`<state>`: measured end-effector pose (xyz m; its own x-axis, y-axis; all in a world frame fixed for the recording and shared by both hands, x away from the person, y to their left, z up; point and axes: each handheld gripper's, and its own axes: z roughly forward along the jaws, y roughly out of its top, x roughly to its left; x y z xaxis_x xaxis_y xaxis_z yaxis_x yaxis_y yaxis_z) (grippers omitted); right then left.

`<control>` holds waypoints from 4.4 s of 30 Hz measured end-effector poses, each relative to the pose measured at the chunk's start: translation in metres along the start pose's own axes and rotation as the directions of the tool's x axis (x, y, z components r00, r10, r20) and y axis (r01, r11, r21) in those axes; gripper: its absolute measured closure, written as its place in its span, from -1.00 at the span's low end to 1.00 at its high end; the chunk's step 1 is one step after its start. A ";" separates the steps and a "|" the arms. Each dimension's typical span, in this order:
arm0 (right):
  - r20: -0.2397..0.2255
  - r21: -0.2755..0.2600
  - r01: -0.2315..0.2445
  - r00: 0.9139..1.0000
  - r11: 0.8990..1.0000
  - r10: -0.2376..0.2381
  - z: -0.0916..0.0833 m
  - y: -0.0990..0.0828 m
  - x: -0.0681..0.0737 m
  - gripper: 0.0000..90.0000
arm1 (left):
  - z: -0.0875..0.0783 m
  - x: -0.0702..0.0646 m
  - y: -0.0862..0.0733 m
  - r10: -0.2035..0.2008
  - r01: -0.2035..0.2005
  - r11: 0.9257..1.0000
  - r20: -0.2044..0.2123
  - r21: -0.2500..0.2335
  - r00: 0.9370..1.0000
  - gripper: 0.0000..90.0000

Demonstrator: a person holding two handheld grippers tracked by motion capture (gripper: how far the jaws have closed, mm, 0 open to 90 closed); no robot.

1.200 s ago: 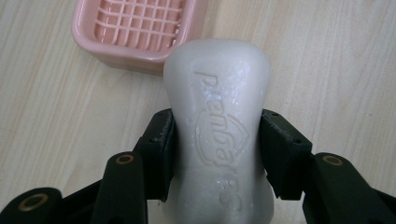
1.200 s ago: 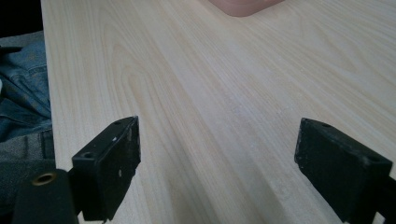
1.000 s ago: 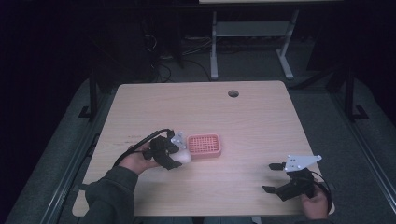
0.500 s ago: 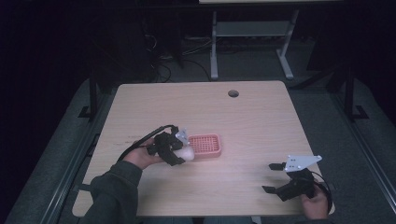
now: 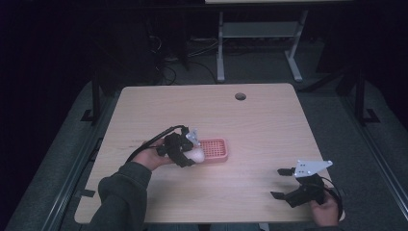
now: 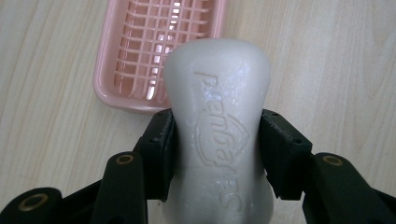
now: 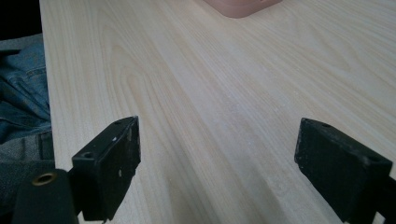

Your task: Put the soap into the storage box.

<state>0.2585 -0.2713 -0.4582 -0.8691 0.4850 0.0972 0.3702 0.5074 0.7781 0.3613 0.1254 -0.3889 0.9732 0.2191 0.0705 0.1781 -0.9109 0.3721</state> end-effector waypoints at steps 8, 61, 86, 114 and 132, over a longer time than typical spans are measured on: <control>0.001 -0.004 -0.006 1.000 1.000 0.006 -0.001 -0.001 0.000 -0.69 | 0.002 0.004 0.004 -0.002 0.002 1.000 0.002 0.001 1.000 0.10; -0.006 -0.015 -0.004 1.000 1.000 0.004 -0.002 -0.001 0.001 -0.69 | 0.030 0.033 0.056 0.022 -0.023 0.999 0.031 0.027 0.999 0.10; -0.008 -0.019 -0.002 1.000 1.000 0.002 -0.002 -0.002 0.000 -0.69 | 0.053 0.039 0.062 0.015 -0.018 0.998 0.047 0.064 0.999 0.10; -0.003 -0.019 -0.004 1.000 1.000 0.004 -0.002 -0.001 0.000 -0.69 | 0.060 0.038 0.063 0.017 -0.020 0.997 0.039 0.075 0.999 0.08; 0.012 -0.014 -0.014 1.000 1.000 0.014 -0.001 0.000 0.000 -0.69 | 0.034 0.037 0.053 -0.007 0.007 1.000 0.012 -0.002 1.000 -0.13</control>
<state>0.2579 -0.2719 -0.4575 -0.8596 0.5009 0.1009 0.3779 0.4902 0.7854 0.4119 0.0733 -0.3981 0.9736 0.2210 0.0564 0.1845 -0.9086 0.3747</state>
